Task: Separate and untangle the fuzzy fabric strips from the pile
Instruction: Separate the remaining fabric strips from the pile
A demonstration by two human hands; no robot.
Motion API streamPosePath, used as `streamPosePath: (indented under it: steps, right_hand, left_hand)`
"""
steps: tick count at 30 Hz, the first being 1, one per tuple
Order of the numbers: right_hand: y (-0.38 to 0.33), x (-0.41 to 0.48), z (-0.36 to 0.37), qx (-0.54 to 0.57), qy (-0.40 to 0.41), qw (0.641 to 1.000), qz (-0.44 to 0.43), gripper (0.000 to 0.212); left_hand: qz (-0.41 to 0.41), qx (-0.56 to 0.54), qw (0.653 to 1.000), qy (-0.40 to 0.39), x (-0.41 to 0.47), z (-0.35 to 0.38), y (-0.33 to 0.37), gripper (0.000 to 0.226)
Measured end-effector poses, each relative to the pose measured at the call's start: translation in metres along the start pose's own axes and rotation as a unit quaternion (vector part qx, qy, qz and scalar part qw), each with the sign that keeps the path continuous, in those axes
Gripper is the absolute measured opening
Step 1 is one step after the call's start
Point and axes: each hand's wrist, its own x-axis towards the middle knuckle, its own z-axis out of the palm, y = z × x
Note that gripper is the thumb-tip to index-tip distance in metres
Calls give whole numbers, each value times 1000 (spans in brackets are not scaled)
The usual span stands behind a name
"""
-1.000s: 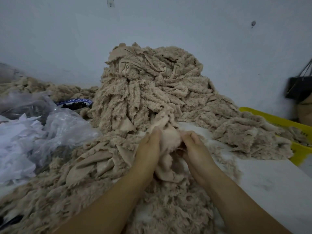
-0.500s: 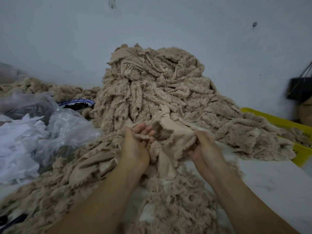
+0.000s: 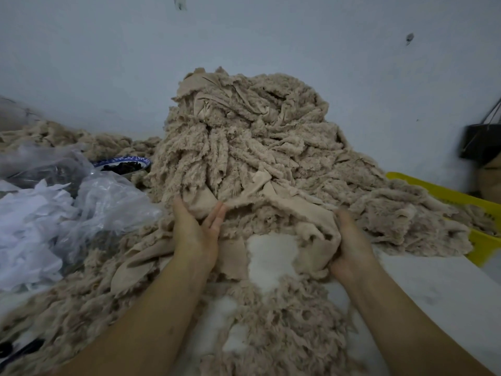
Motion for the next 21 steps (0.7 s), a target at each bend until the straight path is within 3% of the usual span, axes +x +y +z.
streamPosePath:
  steps: [3,4,7,9,10,12,14,16,19,21]
  right_hand:
    - [5,-1,2,-46,-13,999,-14,14]
    - [7,-1,3,-59,-15,998,-16,12]
    - [7,-3,4,-67,-17,998,-13,15]
    - [5,-4,4,-68,-33,997,-18,22]
    - [6,-5,5,-74,-45,996,-22,26]
    - [10,-8,9,-109,-71,991,-40,34]
    - [17,-14,15,-177,-106,976,-71,32]
    - [25,-22,21,-240,-162,952,-96,23]
    - [33,-33,27,-319,-242,909,-112,39]
    - [36,-36,29,-371,-280,878,-115,36]
  left_hand:
    - [8,217,974,-57,-3,1,-6,53]
    - [46,313,945,-78,-5,1,-7,49]
    - [182,533,817,-125,-10,-5,-6,44]
    - [229,588,761,-153,-13,-6,-7,36]
    - [241,591,751,-171,-16,-4,-9,29]
    - [201,557,774,-223,-26,2,-17,27]
    - [82,498,824,-257,-35,7,-27,33]
    - [-29,463,849,-252,-40,9,-34,35]
    - [-147,363,893,-221,-38,8,-34,26]
    - [-219,262,923,-178,-30,8,-26,23]
